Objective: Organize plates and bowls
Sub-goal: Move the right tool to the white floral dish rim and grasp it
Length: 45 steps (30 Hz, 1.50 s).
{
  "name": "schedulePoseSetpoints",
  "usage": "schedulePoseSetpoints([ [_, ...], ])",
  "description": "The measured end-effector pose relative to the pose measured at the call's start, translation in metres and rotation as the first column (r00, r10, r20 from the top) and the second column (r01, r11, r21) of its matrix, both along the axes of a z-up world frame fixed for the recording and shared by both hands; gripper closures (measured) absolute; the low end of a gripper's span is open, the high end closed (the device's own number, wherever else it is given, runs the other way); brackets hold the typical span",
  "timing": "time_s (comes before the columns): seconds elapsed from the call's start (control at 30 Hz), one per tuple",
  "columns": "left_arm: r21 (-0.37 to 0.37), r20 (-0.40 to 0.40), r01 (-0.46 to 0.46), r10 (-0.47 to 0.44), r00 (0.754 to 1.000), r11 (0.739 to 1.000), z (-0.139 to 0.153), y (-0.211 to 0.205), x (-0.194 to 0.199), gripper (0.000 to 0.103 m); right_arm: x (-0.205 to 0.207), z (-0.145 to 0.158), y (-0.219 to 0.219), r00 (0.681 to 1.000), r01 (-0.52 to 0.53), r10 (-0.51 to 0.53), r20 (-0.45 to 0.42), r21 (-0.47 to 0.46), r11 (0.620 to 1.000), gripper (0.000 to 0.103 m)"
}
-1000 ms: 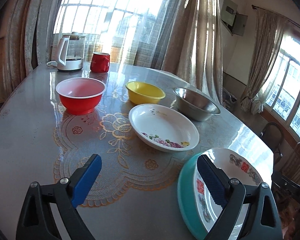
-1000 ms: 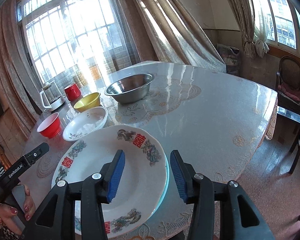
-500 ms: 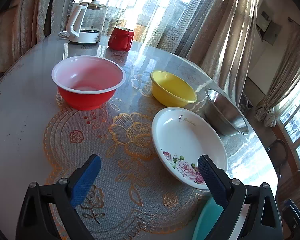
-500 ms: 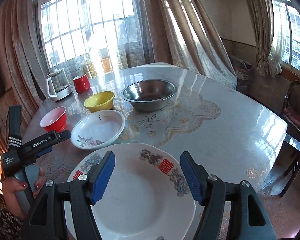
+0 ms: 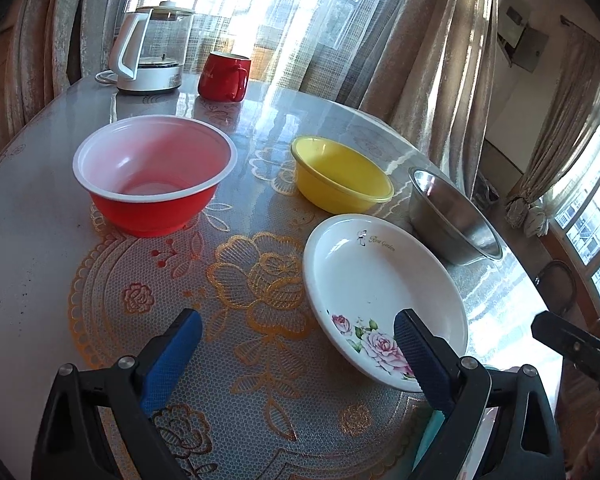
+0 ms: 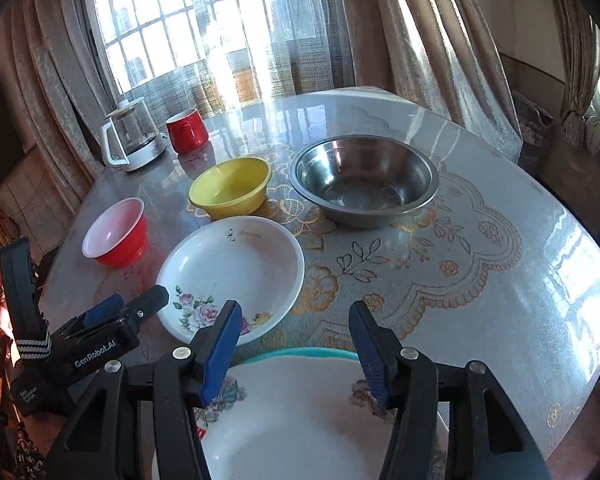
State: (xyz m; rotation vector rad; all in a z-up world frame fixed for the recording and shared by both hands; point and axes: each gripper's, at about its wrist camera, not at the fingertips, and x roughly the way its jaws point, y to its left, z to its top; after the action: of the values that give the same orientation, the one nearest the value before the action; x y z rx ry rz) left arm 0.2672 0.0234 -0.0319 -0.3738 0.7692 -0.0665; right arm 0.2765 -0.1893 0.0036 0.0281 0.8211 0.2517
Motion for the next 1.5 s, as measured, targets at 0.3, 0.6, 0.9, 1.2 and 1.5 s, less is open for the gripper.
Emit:
schedulePoseSetpoints([
  [0.3, -0.02, -0.035, 0.024, -0.025, 0.999, 0.999, -0.005, 0.0, 0.009, 0.014, 0.057, -0.024, 0.008, 0.991, 0.002, -0.004, -0.133, -0.012, 1.0, 0.046],
  [0.6, -0.016, -0.036, 0.046, -0.046, 0.998, 0.999, -0.005, -0.004, 0.011, 0.021, 0.089, -0.054, 0.005, 0.968, 0.039, -0.025, -0.25, 0.052, 0.998, 0.058],
  [0.9, -0.019, -0.038, 0.042, -0.042, 0.998, 0.999, -0.006, -0.004, 0.012, 0.029, 0.101, -0.064, 0.012, 0.961, 0.04, -0.027, -0.274, 0.041, 0.998, 0.068],
  [1.2, -0.012, -0.044, 0.043, -0.044, 0.998, 0.999, -0.007, -0.005, 0.013, 0.04, 0.103, -0.065, 0.025, 0.967, 0.011, -0.003, -0.256, 0.031, 0.999, 0.077],
  [1.5, -0.034, -0.048, 0.041, -0.042, 0.998, 0.999, -0.008, -0.003, 0.013, 0.061, 0.101, -0.066, 0.017, 0.967, 0.032, -0.016, -0.254, 0.057, 0.998, 0.084],
])
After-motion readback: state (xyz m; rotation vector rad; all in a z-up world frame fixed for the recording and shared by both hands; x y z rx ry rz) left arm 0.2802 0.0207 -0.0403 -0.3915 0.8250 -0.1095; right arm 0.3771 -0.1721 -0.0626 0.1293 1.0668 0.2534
